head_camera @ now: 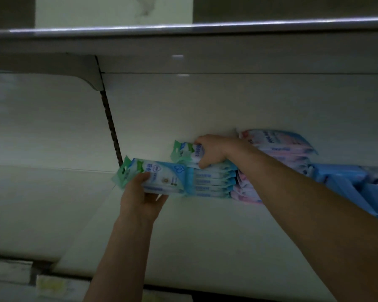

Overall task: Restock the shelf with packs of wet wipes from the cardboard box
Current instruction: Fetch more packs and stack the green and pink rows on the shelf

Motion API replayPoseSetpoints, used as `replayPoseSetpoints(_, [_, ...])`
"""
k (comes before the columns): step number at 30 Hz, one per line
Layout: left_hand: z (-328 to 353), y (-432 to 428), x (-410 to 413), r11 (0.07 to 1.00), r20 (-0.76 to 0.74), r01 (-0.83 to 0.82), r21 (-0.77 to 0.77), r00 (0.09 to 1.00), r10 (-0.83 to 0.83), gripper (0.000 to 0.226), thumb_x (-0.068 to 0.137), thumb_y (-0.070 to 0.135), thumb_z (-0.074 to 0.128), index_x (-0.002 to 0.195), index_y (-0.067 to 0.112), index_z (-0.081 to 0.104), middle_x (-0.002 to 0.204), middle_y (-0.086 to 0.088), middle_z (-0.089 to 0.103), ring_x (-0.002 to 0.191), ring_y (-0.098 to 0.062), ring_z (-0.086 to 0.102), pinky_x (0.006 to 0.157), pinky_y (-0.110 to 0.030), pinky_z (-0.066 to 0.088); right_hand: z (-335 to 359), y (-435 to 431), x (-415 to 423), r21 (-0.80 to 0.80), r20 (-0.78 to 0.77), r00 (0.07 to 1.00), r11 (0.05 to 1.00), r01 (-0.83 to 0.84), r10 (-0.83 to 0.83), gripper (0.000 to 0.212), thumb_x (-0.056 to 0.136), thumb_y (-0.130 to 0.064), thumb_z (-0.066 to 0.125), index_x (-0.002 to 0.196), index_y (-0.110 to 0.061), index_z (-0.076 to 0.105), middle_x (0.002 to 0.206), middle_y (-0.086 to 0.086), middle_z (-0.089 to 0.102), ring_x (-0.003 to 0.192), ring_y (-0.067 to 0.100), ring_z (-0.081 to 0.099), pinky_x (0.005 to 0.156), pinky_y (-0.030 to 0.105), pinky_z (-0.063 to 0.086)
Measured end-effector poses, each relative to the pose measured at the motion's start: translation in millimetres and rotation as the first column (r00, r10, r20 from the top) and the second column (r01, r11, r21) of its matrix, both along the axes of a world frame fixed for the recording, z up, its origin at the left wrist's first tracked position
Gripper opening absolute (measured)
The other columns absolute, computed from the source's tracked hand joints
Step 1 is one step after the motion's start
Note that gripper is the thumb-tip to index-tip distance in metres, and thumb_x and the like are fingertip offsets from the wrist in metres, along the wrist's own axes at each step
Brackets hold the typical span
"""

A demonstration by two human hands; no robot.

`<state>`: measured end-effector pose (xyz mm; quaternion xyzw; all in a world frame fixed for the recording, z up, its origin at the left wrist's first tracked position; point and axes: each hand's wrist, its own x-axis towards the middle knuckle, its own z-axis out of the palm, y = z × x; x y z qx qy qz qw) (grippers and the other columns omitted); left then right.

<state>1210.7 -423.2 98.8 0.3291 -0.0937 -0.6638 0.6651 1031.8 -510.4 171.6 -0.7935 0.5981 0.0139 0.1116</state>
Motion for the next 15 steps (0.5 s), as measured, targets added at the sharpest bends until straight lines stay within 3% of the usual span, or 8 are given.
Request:
replayPoseSetpoints(5, [13, -1, 12, 0.994, 0.103, -0.111, -0.020, 0.988, 0.112, 0.020, 0.087, 0.001, 0.051, 0.095, 0.017, 0.060, 0.105, -0.011, 0.066, 0.099, -0.031, 0.064, 0.084, -0.049, 0.053, -13, 0, 0, -0.015, 0.027, 0.999, 1.000, -0.027, 0.028, 0.053, 0.079, -0.021, 0.070, 0.126, -0.013, 0.047, 0.118, 0.004, 0.053, 0.098, 0.020, 0.053, 0.076, 0.028, 0.045])
replayPoseSetpoints(12, [27, -8, 6, 0.990, 0.084, -0.130, -0.051, 0.987, 0.134, 0.021, 0.085, 0.001, 0.053, 0.099, 0.015, 0.062, 0.110, -0.013, 0.068, 0.101, -0.030, 0.067, 0.080, -0.047, 0.056, -15, 3, 11, -0.048, -0.061, 0.996, 0.997, -0.068, 0.065, 0.047, 0.080, -0.022, 0.071, 0.122, -0.010, 0.053, 0.120, 0.007, 0.054, 0.104, 0.024, 0.055, 0.076, 0.028, 0.044])
replayPoseSetpoints(15, [36, -15, -1, 0.990, 0.068, -0.044, -0.135, 0.996, 0.054, 0.026, 0.085, -0.001, 0.052, 0.106, 0.012, 0.061, 0.109, -0.014, 0.068, 0.099, -0.030, 0.067, 0.083, -0.048, 0.056, 6, 9, 4, -0.077, -0.037, 0.999, 0.996, -0.039, 0.036, 0.054, 0.084, -0.017, 0.067, 0.134, -0.014, 0.048, 0.137, 0.008, 0.047, 0.118, 0.024, 0.051, 0.085, 0.027, 0.044])
